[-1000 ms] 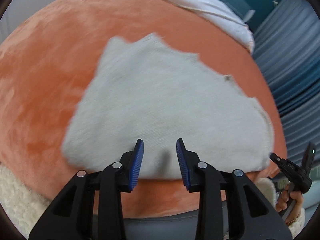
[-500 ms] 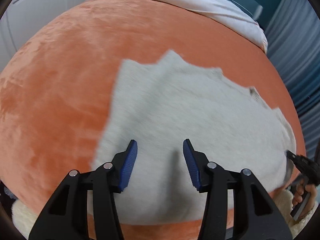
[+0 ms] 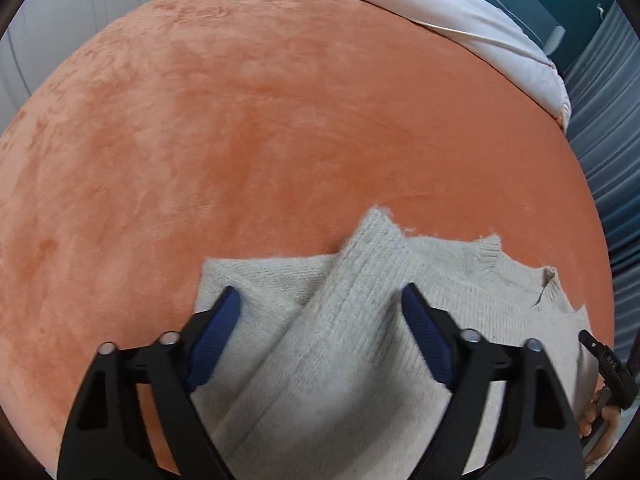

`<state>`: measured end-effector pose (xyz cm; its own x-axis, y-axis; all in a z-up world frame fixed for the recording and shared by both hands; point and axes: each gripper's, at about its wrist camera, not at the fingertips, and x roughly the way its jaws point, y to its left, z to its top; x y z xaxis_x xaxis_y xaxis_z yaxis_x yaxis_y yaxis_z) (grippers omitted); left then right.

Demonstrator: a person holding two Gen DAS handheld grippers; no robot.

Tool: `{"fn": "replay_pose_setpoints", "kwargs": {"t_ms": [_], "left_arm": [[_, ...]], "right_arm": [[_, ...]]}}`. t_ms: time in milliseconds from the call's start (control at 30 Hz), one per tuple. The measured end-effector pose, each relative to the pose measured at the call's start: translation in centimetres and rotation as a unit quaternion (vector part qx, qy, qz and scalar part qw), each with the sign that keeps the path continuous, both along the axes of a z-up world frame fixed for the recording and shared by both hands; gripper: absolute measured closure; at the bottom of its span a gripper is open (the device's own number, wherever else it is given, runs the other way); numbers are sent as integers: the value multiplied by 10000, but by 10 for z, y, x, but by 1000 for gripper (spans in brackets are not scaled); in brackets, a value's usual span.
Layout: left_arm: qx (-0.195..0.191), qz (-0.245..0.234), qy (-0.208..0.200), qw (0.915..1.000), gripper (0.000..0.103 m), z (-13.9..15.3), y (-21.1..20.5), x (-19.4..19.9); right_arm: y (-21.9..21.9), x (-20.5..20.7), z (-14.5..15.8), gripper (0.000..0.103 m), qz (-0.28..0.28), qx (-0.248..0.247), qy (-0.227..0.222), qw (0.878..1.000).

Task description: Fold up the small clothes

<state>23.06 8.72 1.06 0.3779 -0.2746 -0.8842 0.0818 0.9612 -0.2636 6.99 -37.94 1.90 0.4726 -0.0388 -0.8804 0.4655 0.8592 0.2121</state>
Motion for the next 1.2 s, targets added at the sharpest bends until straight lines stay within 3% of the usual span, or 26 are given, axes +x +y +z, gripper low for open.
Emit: {"fn": "replay_pose_setpoints", "kwargs": {"t_ms": [33,67,100,233,300,400,467,567,633,667,767,833,900,967,1033,1100,1200], "left_arm": [[27,-134,-33,9999,50,0,-3,1],[-79,-255,-25,9996,76,1,-5,3],[-262,-288,55,9992,92,1,-5,5],[-227,-204,-103,9995,93,9,-8,16],[-84,-167,-102,9998,93,5,-8,23],[-43,-24,108,9999,93,-15,-1,29],[-198,38,110,9997,93,-14,4,28],[-314,-42,-144,9994,90,11,5,16],[-260,-143,-481,9984,91,37,0,-4],[-314,-221,-600,9975,86,48,-3,-15],[-480,-486,-818,9943,64,69,-29,-59],[-704,-733,-691,9924,60,68,-50,-87],[-800,-996,-390,9910,60,54,-70,-112],[-547,-1087,-205,9924,60,38,-76,-125],[-306,-943,-85,9950,60,25,-59,-130],[-149,-641,-28,9978,60,17,-26,-129],[-130,-247,-4,9996,63,12,27,-130]], "right_arm": [[1,-1,6,73,65,44,-104,9999],[0,-2,13,90,88,85,-234,9997],[-2,-3,22,93,82,198,-443,9988],[-17,-16,55,94,-138,511,-1399,9887],[-25,-13,41,94,-250,302,-1136,9928],[-29,-1,-19,94,-261,339,-84,9990],[-24,-6,-16,94,-303,258,-239,9989],[-7,-19,17,88,-502,-105,-440,9977],[25,-26,44,84,-250,-592,-588,9962],[37,-27,53,83,-62,-612,-652,9960],[110,-30,60,83,912,-180,-801,9924],[156,-29,51,83,1447,202,-716,9867],[197,-29,32,92,1847,436,-552,9803],[210,-34,21,92,1930,343,-371,9799],[197,-49,17,93,1735,133,-247,9844],[151,-74,14,96,1173,-25,-90,9931],[69,-121,6,103,107,163,37,9998]]}}
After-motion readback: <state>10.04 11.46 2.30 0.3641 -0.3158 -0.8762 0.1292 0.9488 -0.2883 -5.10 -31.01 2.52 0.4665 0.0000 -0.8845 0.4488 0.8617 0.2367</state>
